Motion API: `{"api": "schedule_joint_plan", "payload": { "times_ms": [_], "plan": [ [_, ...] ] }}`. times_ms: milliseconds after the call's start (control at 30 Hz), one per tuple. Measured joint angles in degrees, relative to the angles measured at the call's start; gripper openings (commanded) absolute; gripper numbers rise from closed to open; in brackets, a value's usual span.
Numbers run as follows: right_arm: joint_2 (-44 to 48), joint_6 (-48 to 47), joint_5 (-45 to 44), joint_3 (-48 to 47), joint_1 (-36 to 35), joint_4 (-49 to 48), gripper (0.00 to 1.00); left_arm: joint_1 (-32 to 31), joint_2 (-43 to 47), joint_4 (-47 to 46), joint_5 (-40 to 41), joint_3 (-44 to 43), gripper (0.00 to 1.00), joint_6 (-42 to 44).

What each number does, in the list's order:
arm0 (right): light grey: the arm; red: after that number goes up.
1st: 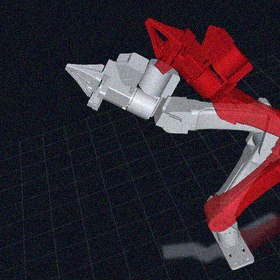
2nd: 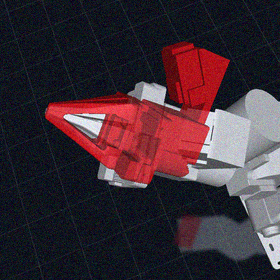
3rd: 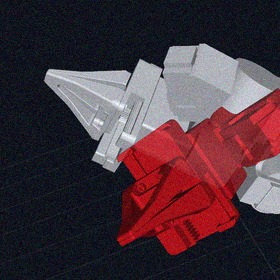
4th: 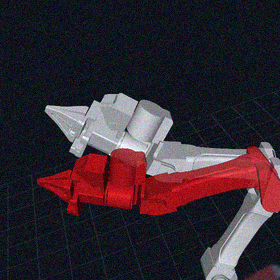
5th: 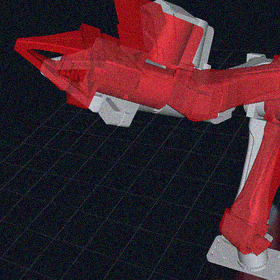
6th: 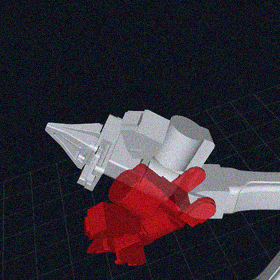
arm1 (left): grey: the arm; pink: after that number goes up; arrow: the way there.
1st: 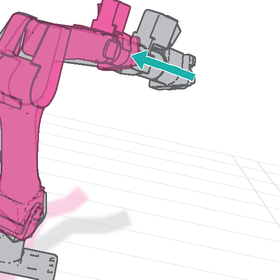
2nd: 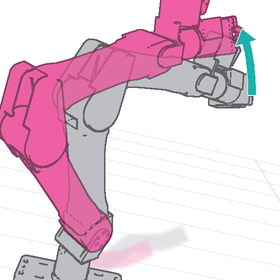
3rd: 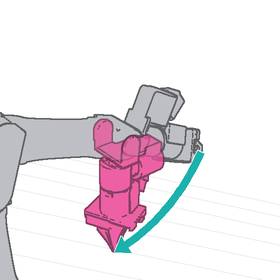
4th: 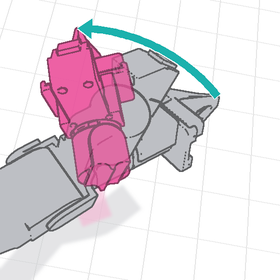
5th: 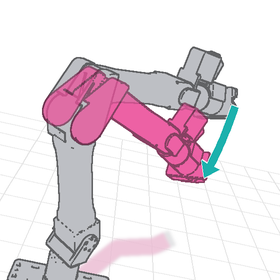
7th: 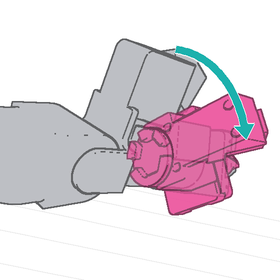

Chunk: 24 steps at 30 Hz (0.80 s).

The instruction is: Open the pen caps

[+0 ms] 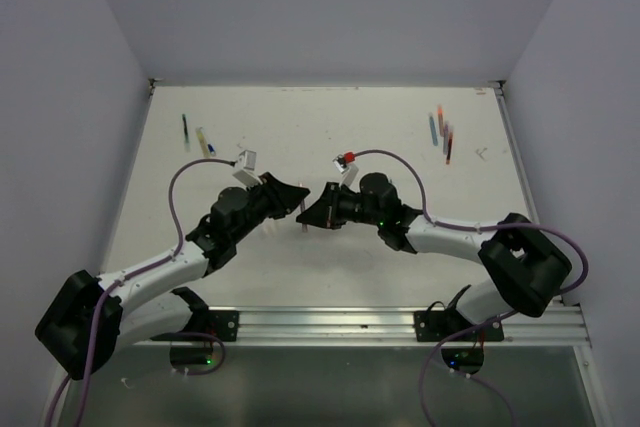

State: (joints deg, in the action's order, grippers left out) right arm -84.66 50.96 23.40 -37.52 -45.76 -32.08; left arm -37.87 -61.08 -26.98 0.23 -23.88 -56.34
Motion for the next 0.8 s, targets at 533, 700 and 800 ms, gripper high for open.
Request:
{"api": "schedule_joint_plan", "payload": {
  "times_ms": [533, 700, 800],
  "plan": [
    [0.0, -1.6, 0.0, -0.5, -0.8, 3.4, 0.0, 1.7, -1.4, 0.2, -2.3, -0.5, 0.0, 1.1],
    [1.0, -12.2, -22.4, -10.4, -8.5, 24.0, 0.0, 2.6, -4.0, 7.6, -1.4, -5.9, 0.0, 3.5],
    [0.9, -17.2, -40.9, -17.1, -14.0, 35.4, 0.0, 5.3, -6.6, 10.6, -5.2, -10.7, 0.0, 4.2]
  ]
}}
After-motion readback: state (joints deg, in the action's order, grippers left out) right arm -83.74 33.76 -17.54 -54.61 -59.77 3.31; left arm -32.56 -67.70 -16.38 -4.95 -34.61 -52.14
